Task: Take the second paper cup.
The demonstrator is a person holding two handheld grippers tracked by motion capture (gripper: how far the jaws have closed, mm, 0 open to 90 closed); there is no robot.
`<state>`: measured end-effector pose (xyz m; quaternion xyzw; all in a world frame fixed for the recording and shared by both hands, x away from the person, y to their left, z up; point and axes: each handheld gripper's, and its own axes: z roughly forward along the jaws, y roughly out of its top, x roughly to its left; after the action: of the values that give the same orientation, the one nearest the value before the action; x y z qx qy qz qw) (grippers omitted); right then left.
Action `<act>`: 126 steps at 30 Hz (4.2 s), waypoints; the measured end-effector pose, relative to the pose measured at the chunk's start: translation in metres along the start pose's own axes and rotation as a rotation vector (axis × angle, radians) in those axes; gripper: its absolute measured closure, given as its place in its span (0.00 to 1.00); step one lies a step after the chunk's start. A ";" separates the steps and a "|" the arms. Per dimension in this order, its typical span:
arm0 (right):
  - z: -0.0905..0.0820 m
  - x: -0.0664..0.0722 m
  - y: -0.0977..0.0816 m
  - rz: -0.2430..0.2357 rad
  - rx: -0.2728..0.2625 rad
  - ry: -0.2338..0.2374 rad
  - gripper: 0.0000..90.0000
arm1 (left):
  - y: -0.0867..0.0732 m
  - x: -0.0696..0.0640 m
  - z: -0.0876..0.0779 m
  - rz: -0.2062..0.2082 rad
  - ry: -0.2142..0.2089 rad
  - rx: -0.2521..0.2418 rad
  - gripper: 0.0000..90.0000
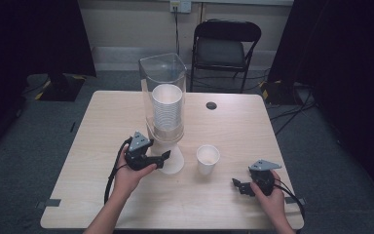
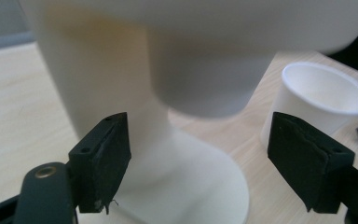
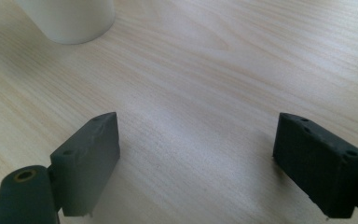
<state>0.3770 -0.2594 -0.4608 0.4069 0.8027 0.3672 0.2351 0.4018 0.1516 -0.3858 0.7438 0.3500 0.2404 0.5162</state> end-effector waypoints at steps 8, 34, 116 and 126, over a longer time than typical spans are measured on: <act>0.000 0.000 0.000 -0.001 0.001 0.000 0.16 | 0.016 -0.003 0.010 0.008 0.029 -0.085 0.25; 0.000 0.000 -0.001 -0.002 -0.004 -0.002 0.16 | 0.009 -0.010 0.020 0.063 0.054 -0.103 0.39; -0.001 0.000 -0.001 -0.001 -0.003 0.001 0.15 | -0.046 -0.001 0.014 0.066 0.011 0.214 0.37; -0.001 0.000 -0.001 -0.001 -0.002 0.001 0.15 | -0.058 0.013 -0.010 0.047 0.028 0.218 0.36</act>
<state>0.3764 -0.2601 -0.4611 0.4060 0.8026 0.3683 0.2352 0.3869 0.1804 -0.4367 0.8002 0.3636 0.2231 0.4215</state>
